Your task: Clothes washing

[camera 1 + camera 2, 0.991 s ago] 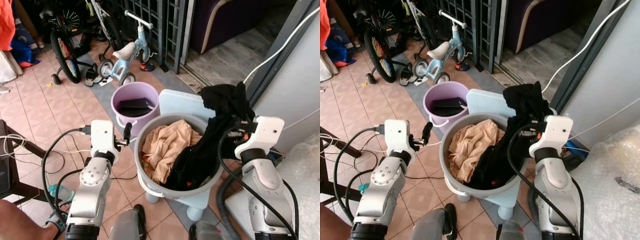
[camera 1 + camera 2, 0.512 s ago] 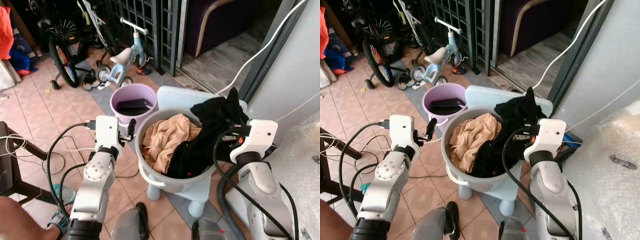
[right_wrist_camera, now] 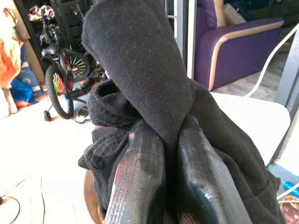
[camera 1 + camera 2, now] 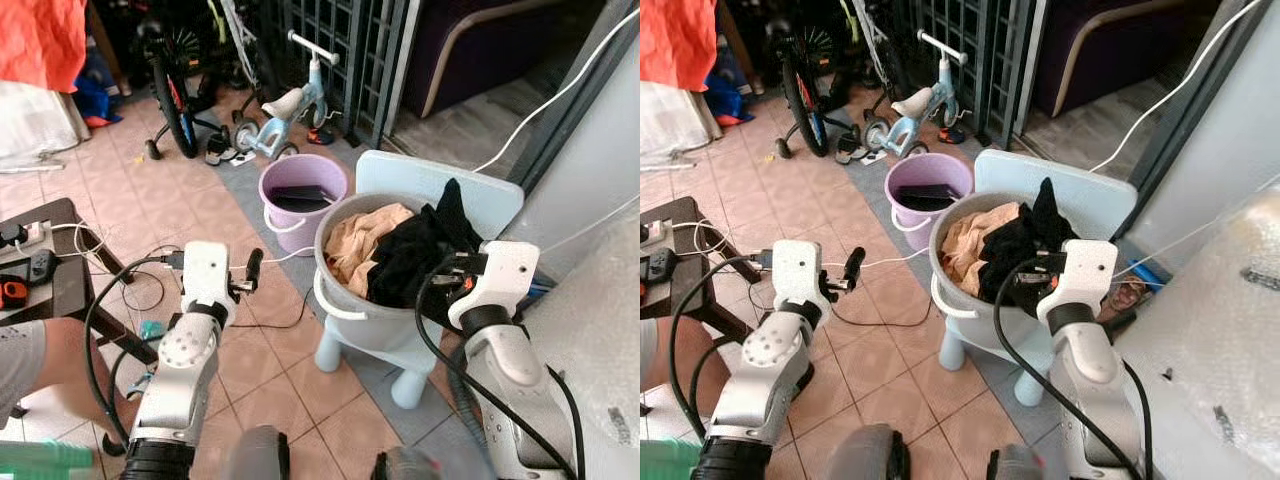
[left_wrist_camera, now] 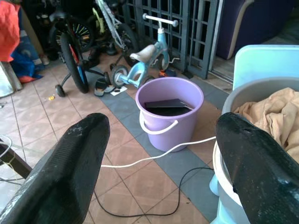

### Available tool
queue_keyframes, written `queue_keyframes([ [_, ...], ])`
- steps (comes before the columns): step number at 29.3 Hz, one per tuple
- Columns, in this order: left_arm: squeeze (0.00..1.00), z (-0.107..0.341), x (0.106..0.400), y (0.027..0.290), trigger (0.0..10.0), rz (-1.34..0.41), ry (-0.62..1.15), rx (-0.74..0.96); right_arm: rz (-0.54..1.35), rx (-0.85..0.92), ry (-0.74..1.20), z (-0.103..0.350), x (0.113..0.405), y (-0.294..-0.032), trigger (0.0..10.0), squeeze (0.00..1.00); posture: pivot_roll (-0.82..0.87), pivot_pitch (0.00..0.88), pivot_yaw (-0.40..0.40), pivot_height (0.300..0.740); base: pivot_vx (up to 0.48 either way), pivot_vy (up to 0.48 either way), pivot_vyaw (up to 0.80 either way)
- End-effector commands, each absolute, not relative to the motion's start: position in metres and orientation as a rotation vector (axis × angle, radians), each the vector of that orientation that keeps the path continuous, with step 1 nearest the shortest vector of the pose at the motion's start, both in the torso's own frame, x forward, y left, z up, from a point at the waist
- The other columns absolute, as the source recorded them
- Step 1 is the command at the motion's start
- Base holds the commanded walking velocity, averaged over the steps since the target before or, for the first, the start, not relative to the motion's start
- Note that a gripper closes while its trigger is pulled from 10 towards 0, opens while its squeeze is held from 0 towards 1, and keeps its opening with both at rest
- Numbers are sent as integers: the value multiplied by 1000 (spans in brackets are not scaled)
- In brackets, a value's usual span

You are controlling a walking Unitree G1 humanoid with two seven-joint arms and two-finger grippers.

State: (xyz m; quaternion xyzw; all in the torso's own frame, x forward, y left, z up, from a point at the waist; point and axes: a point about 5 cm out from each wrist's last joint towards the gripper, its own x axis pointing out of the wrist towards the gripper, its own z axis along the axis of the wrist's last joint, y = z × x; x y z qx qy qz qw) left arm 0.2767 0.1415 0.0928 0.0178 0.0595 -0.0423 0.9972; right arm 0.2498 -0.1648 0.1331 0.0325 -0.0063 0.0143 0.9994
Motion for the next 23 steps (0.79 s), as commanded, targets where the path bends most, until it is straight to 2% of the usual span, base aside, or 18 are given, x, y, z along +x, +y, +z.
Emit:
queue_keyframes([
  [1, 0, 98, 278, 136, 10000, -100, 95, 31, 22, 48, -54, 143, 250, -169, 627, 0, -102, 84, 69, 740, 0, 0, 0],
  [2, 0, 97, 278, 135, 10000, -107, 100, 22, 11, 32, -55, 143, 250, -170, 10000, 0, -106, 76, 68, 740, 0, 0, 0],
  [5, 0, 97, 277, 133, 10000, -128, 97, 2, -4, 24, -58, 143, 251, -171, 10000, 0, -109, 71, 67, 740, 0, 0, 0],
  [13, 0, 103, 280, 130, 10000, -163, 64, -15, -33, 3, -88, 150, 254, -176, 10000, 0, -111, 84, 79, 740, 0, 0, -766],
  [23, 0, 103, 279, 130, 10000, -195, 65, -7, -36, 4, -84, 146, 252, -172, 10000, 0, -115, 92, 92, 740, 0, -372, -800],
])
